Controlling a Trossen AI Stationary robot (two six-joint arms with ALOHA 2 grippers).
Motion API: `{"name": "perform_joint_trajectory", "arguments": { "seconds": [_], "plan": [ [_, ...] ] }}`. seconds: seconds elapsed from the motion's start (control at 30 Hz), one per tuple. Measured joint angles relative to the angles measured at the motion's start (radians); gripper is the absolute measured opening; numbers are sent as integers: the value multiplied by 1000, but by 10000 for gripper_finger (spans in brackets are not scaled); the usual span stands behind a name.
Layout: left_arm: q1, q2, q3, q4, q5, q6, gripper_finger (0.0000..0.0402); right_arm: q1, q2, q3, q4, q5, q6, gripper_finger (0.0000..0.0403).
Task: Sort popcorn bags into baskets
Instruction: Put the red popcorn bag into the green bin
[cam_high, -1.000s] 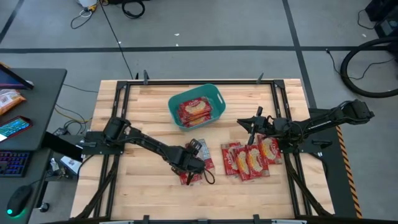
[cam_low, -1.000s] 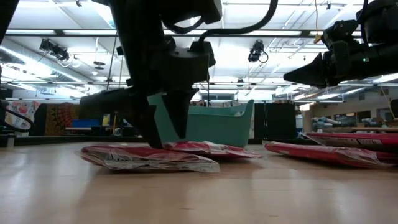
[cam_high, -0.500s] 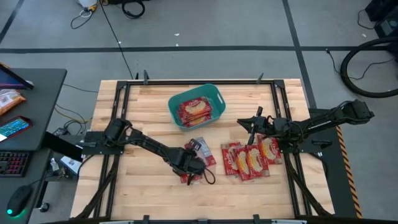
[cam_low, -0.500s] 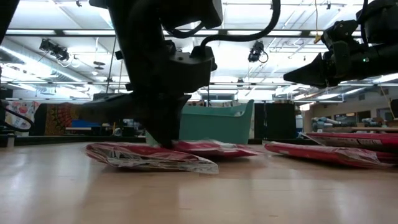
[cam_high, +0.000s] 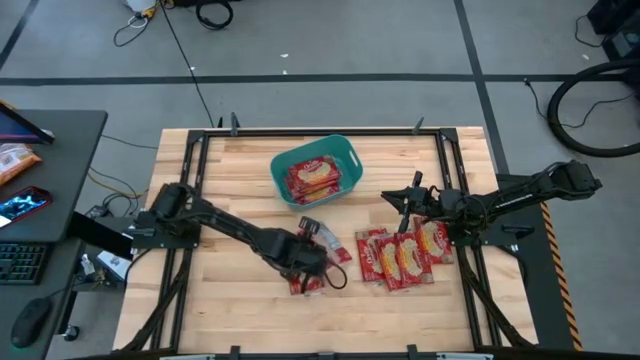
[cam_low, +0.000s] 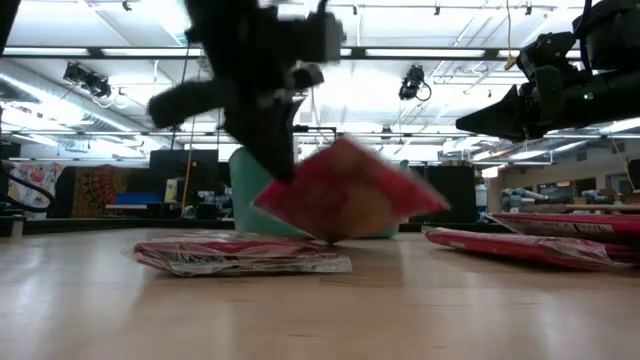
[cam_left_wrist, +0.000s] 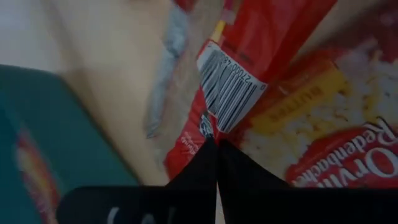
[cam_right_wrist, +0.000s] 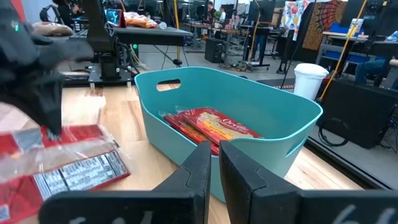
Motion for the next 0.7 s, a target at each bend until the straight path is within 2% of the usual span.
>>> {"name": "perform_joint_trajectory", "arguments": {
  "seconds": [0.4,0.57,0.7],
  "plan": [
    [13,-136,0,96,-224,-73,1,0,0,0,0,0,0,39],
    [47,-160,1,159,-360,-77,1,0,0,0,0,0,0,39],
    [91,-168,20,176,-377,-125,1,0,1,0,-2,0,0,39]
  ]
}}
